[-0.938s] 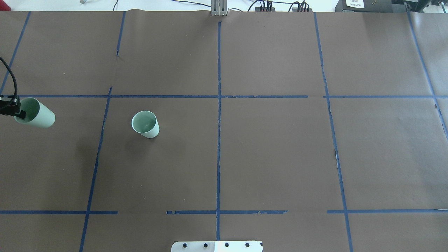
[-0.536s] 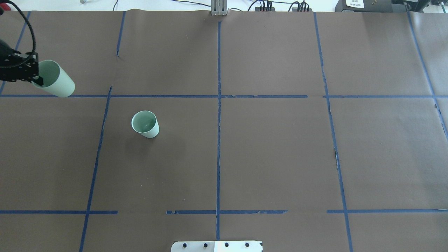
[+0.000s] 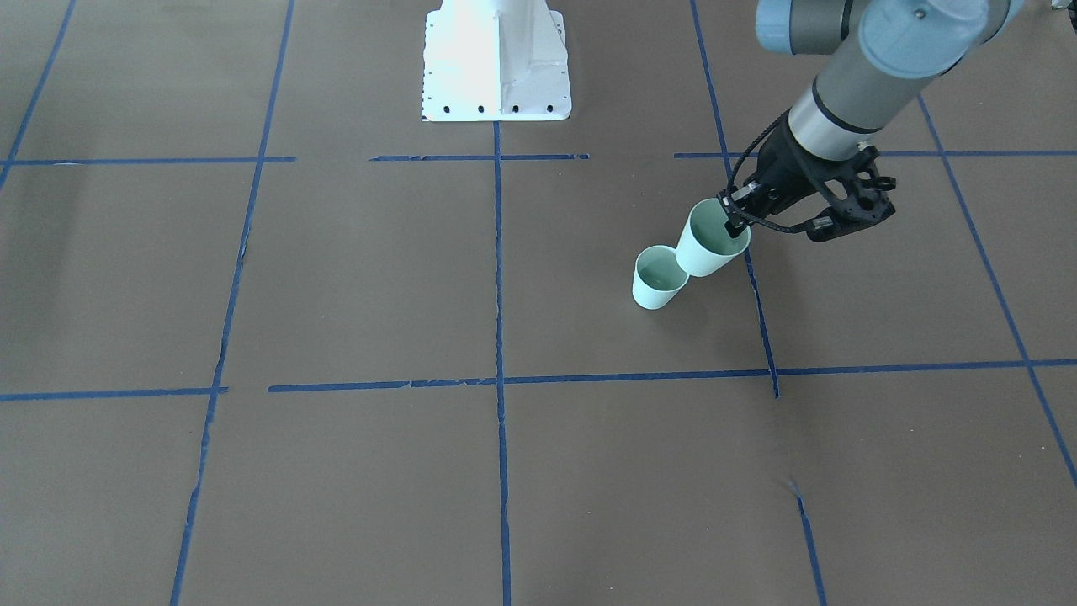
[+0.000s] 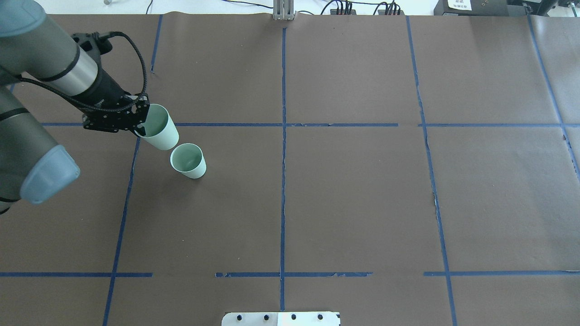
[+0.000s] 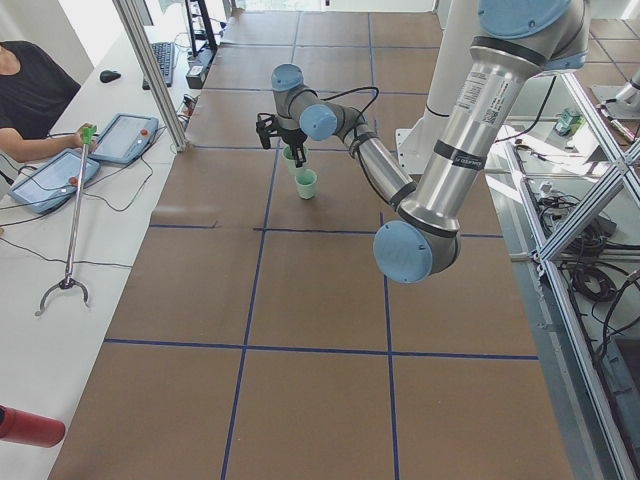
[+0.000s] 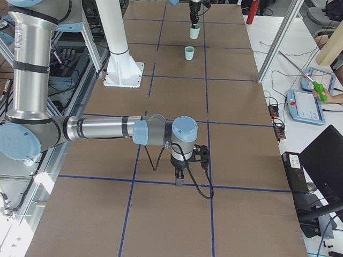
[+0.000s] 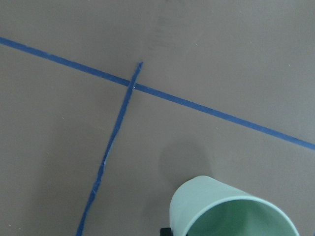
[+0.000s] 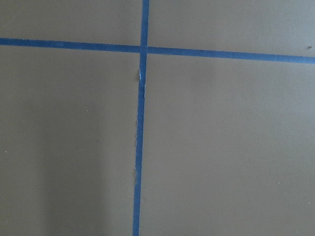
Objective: Stack cups
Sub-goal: 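Carry the cup with the left gripper over the other pale green cup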
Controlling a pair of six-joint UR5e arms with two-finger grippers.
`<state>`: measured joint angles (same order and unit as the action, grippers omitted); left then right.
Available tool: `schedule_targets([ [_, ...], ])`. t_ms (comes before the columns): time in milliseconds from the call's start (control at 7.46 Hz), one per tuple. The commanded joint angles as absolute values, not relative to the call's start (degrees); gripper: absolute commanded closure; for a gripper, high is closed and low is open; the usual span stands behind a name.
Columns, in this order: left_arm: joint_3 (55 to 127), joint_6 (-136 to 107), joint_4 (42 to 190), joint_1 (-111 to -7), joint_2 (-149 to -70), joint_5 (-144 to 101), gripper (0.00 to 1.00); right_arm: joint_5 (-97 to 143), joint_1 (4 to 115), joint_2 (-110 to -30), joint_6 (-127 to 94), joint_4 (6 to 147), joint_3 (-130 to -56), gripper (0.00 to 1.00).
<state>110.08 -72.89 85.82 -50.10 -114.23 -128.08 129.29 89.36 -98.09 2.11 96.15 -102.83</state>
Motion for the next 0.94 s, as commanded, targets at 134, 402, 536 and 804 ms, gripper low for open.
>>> schedule_targets([
  [134,104.94,-75.41,92.63,-47.73,-114.87,-126.91,1.00,129.29,89.38,-98.09,2.11,96.15,-102.83,0.00],
  [402,104.94,-75.67,92.64,-47.02,-114.87,-127.00,1.00,129.29,89.38,-98.09,2.11,96.15,-102.83,0.00],
  [536,105.12,-75.67,92.64,-46.93,-114.79,-126.91,1.00,129.29,89.38,-98.09,2.11,96.15,-102.83,0.00],
  [804,105.29,-75.50,92.64,-46.85,-114.17,-126.83,1.00,129.29,89.38,-98.17,2.11,96.15,-102.83,0.00],
])
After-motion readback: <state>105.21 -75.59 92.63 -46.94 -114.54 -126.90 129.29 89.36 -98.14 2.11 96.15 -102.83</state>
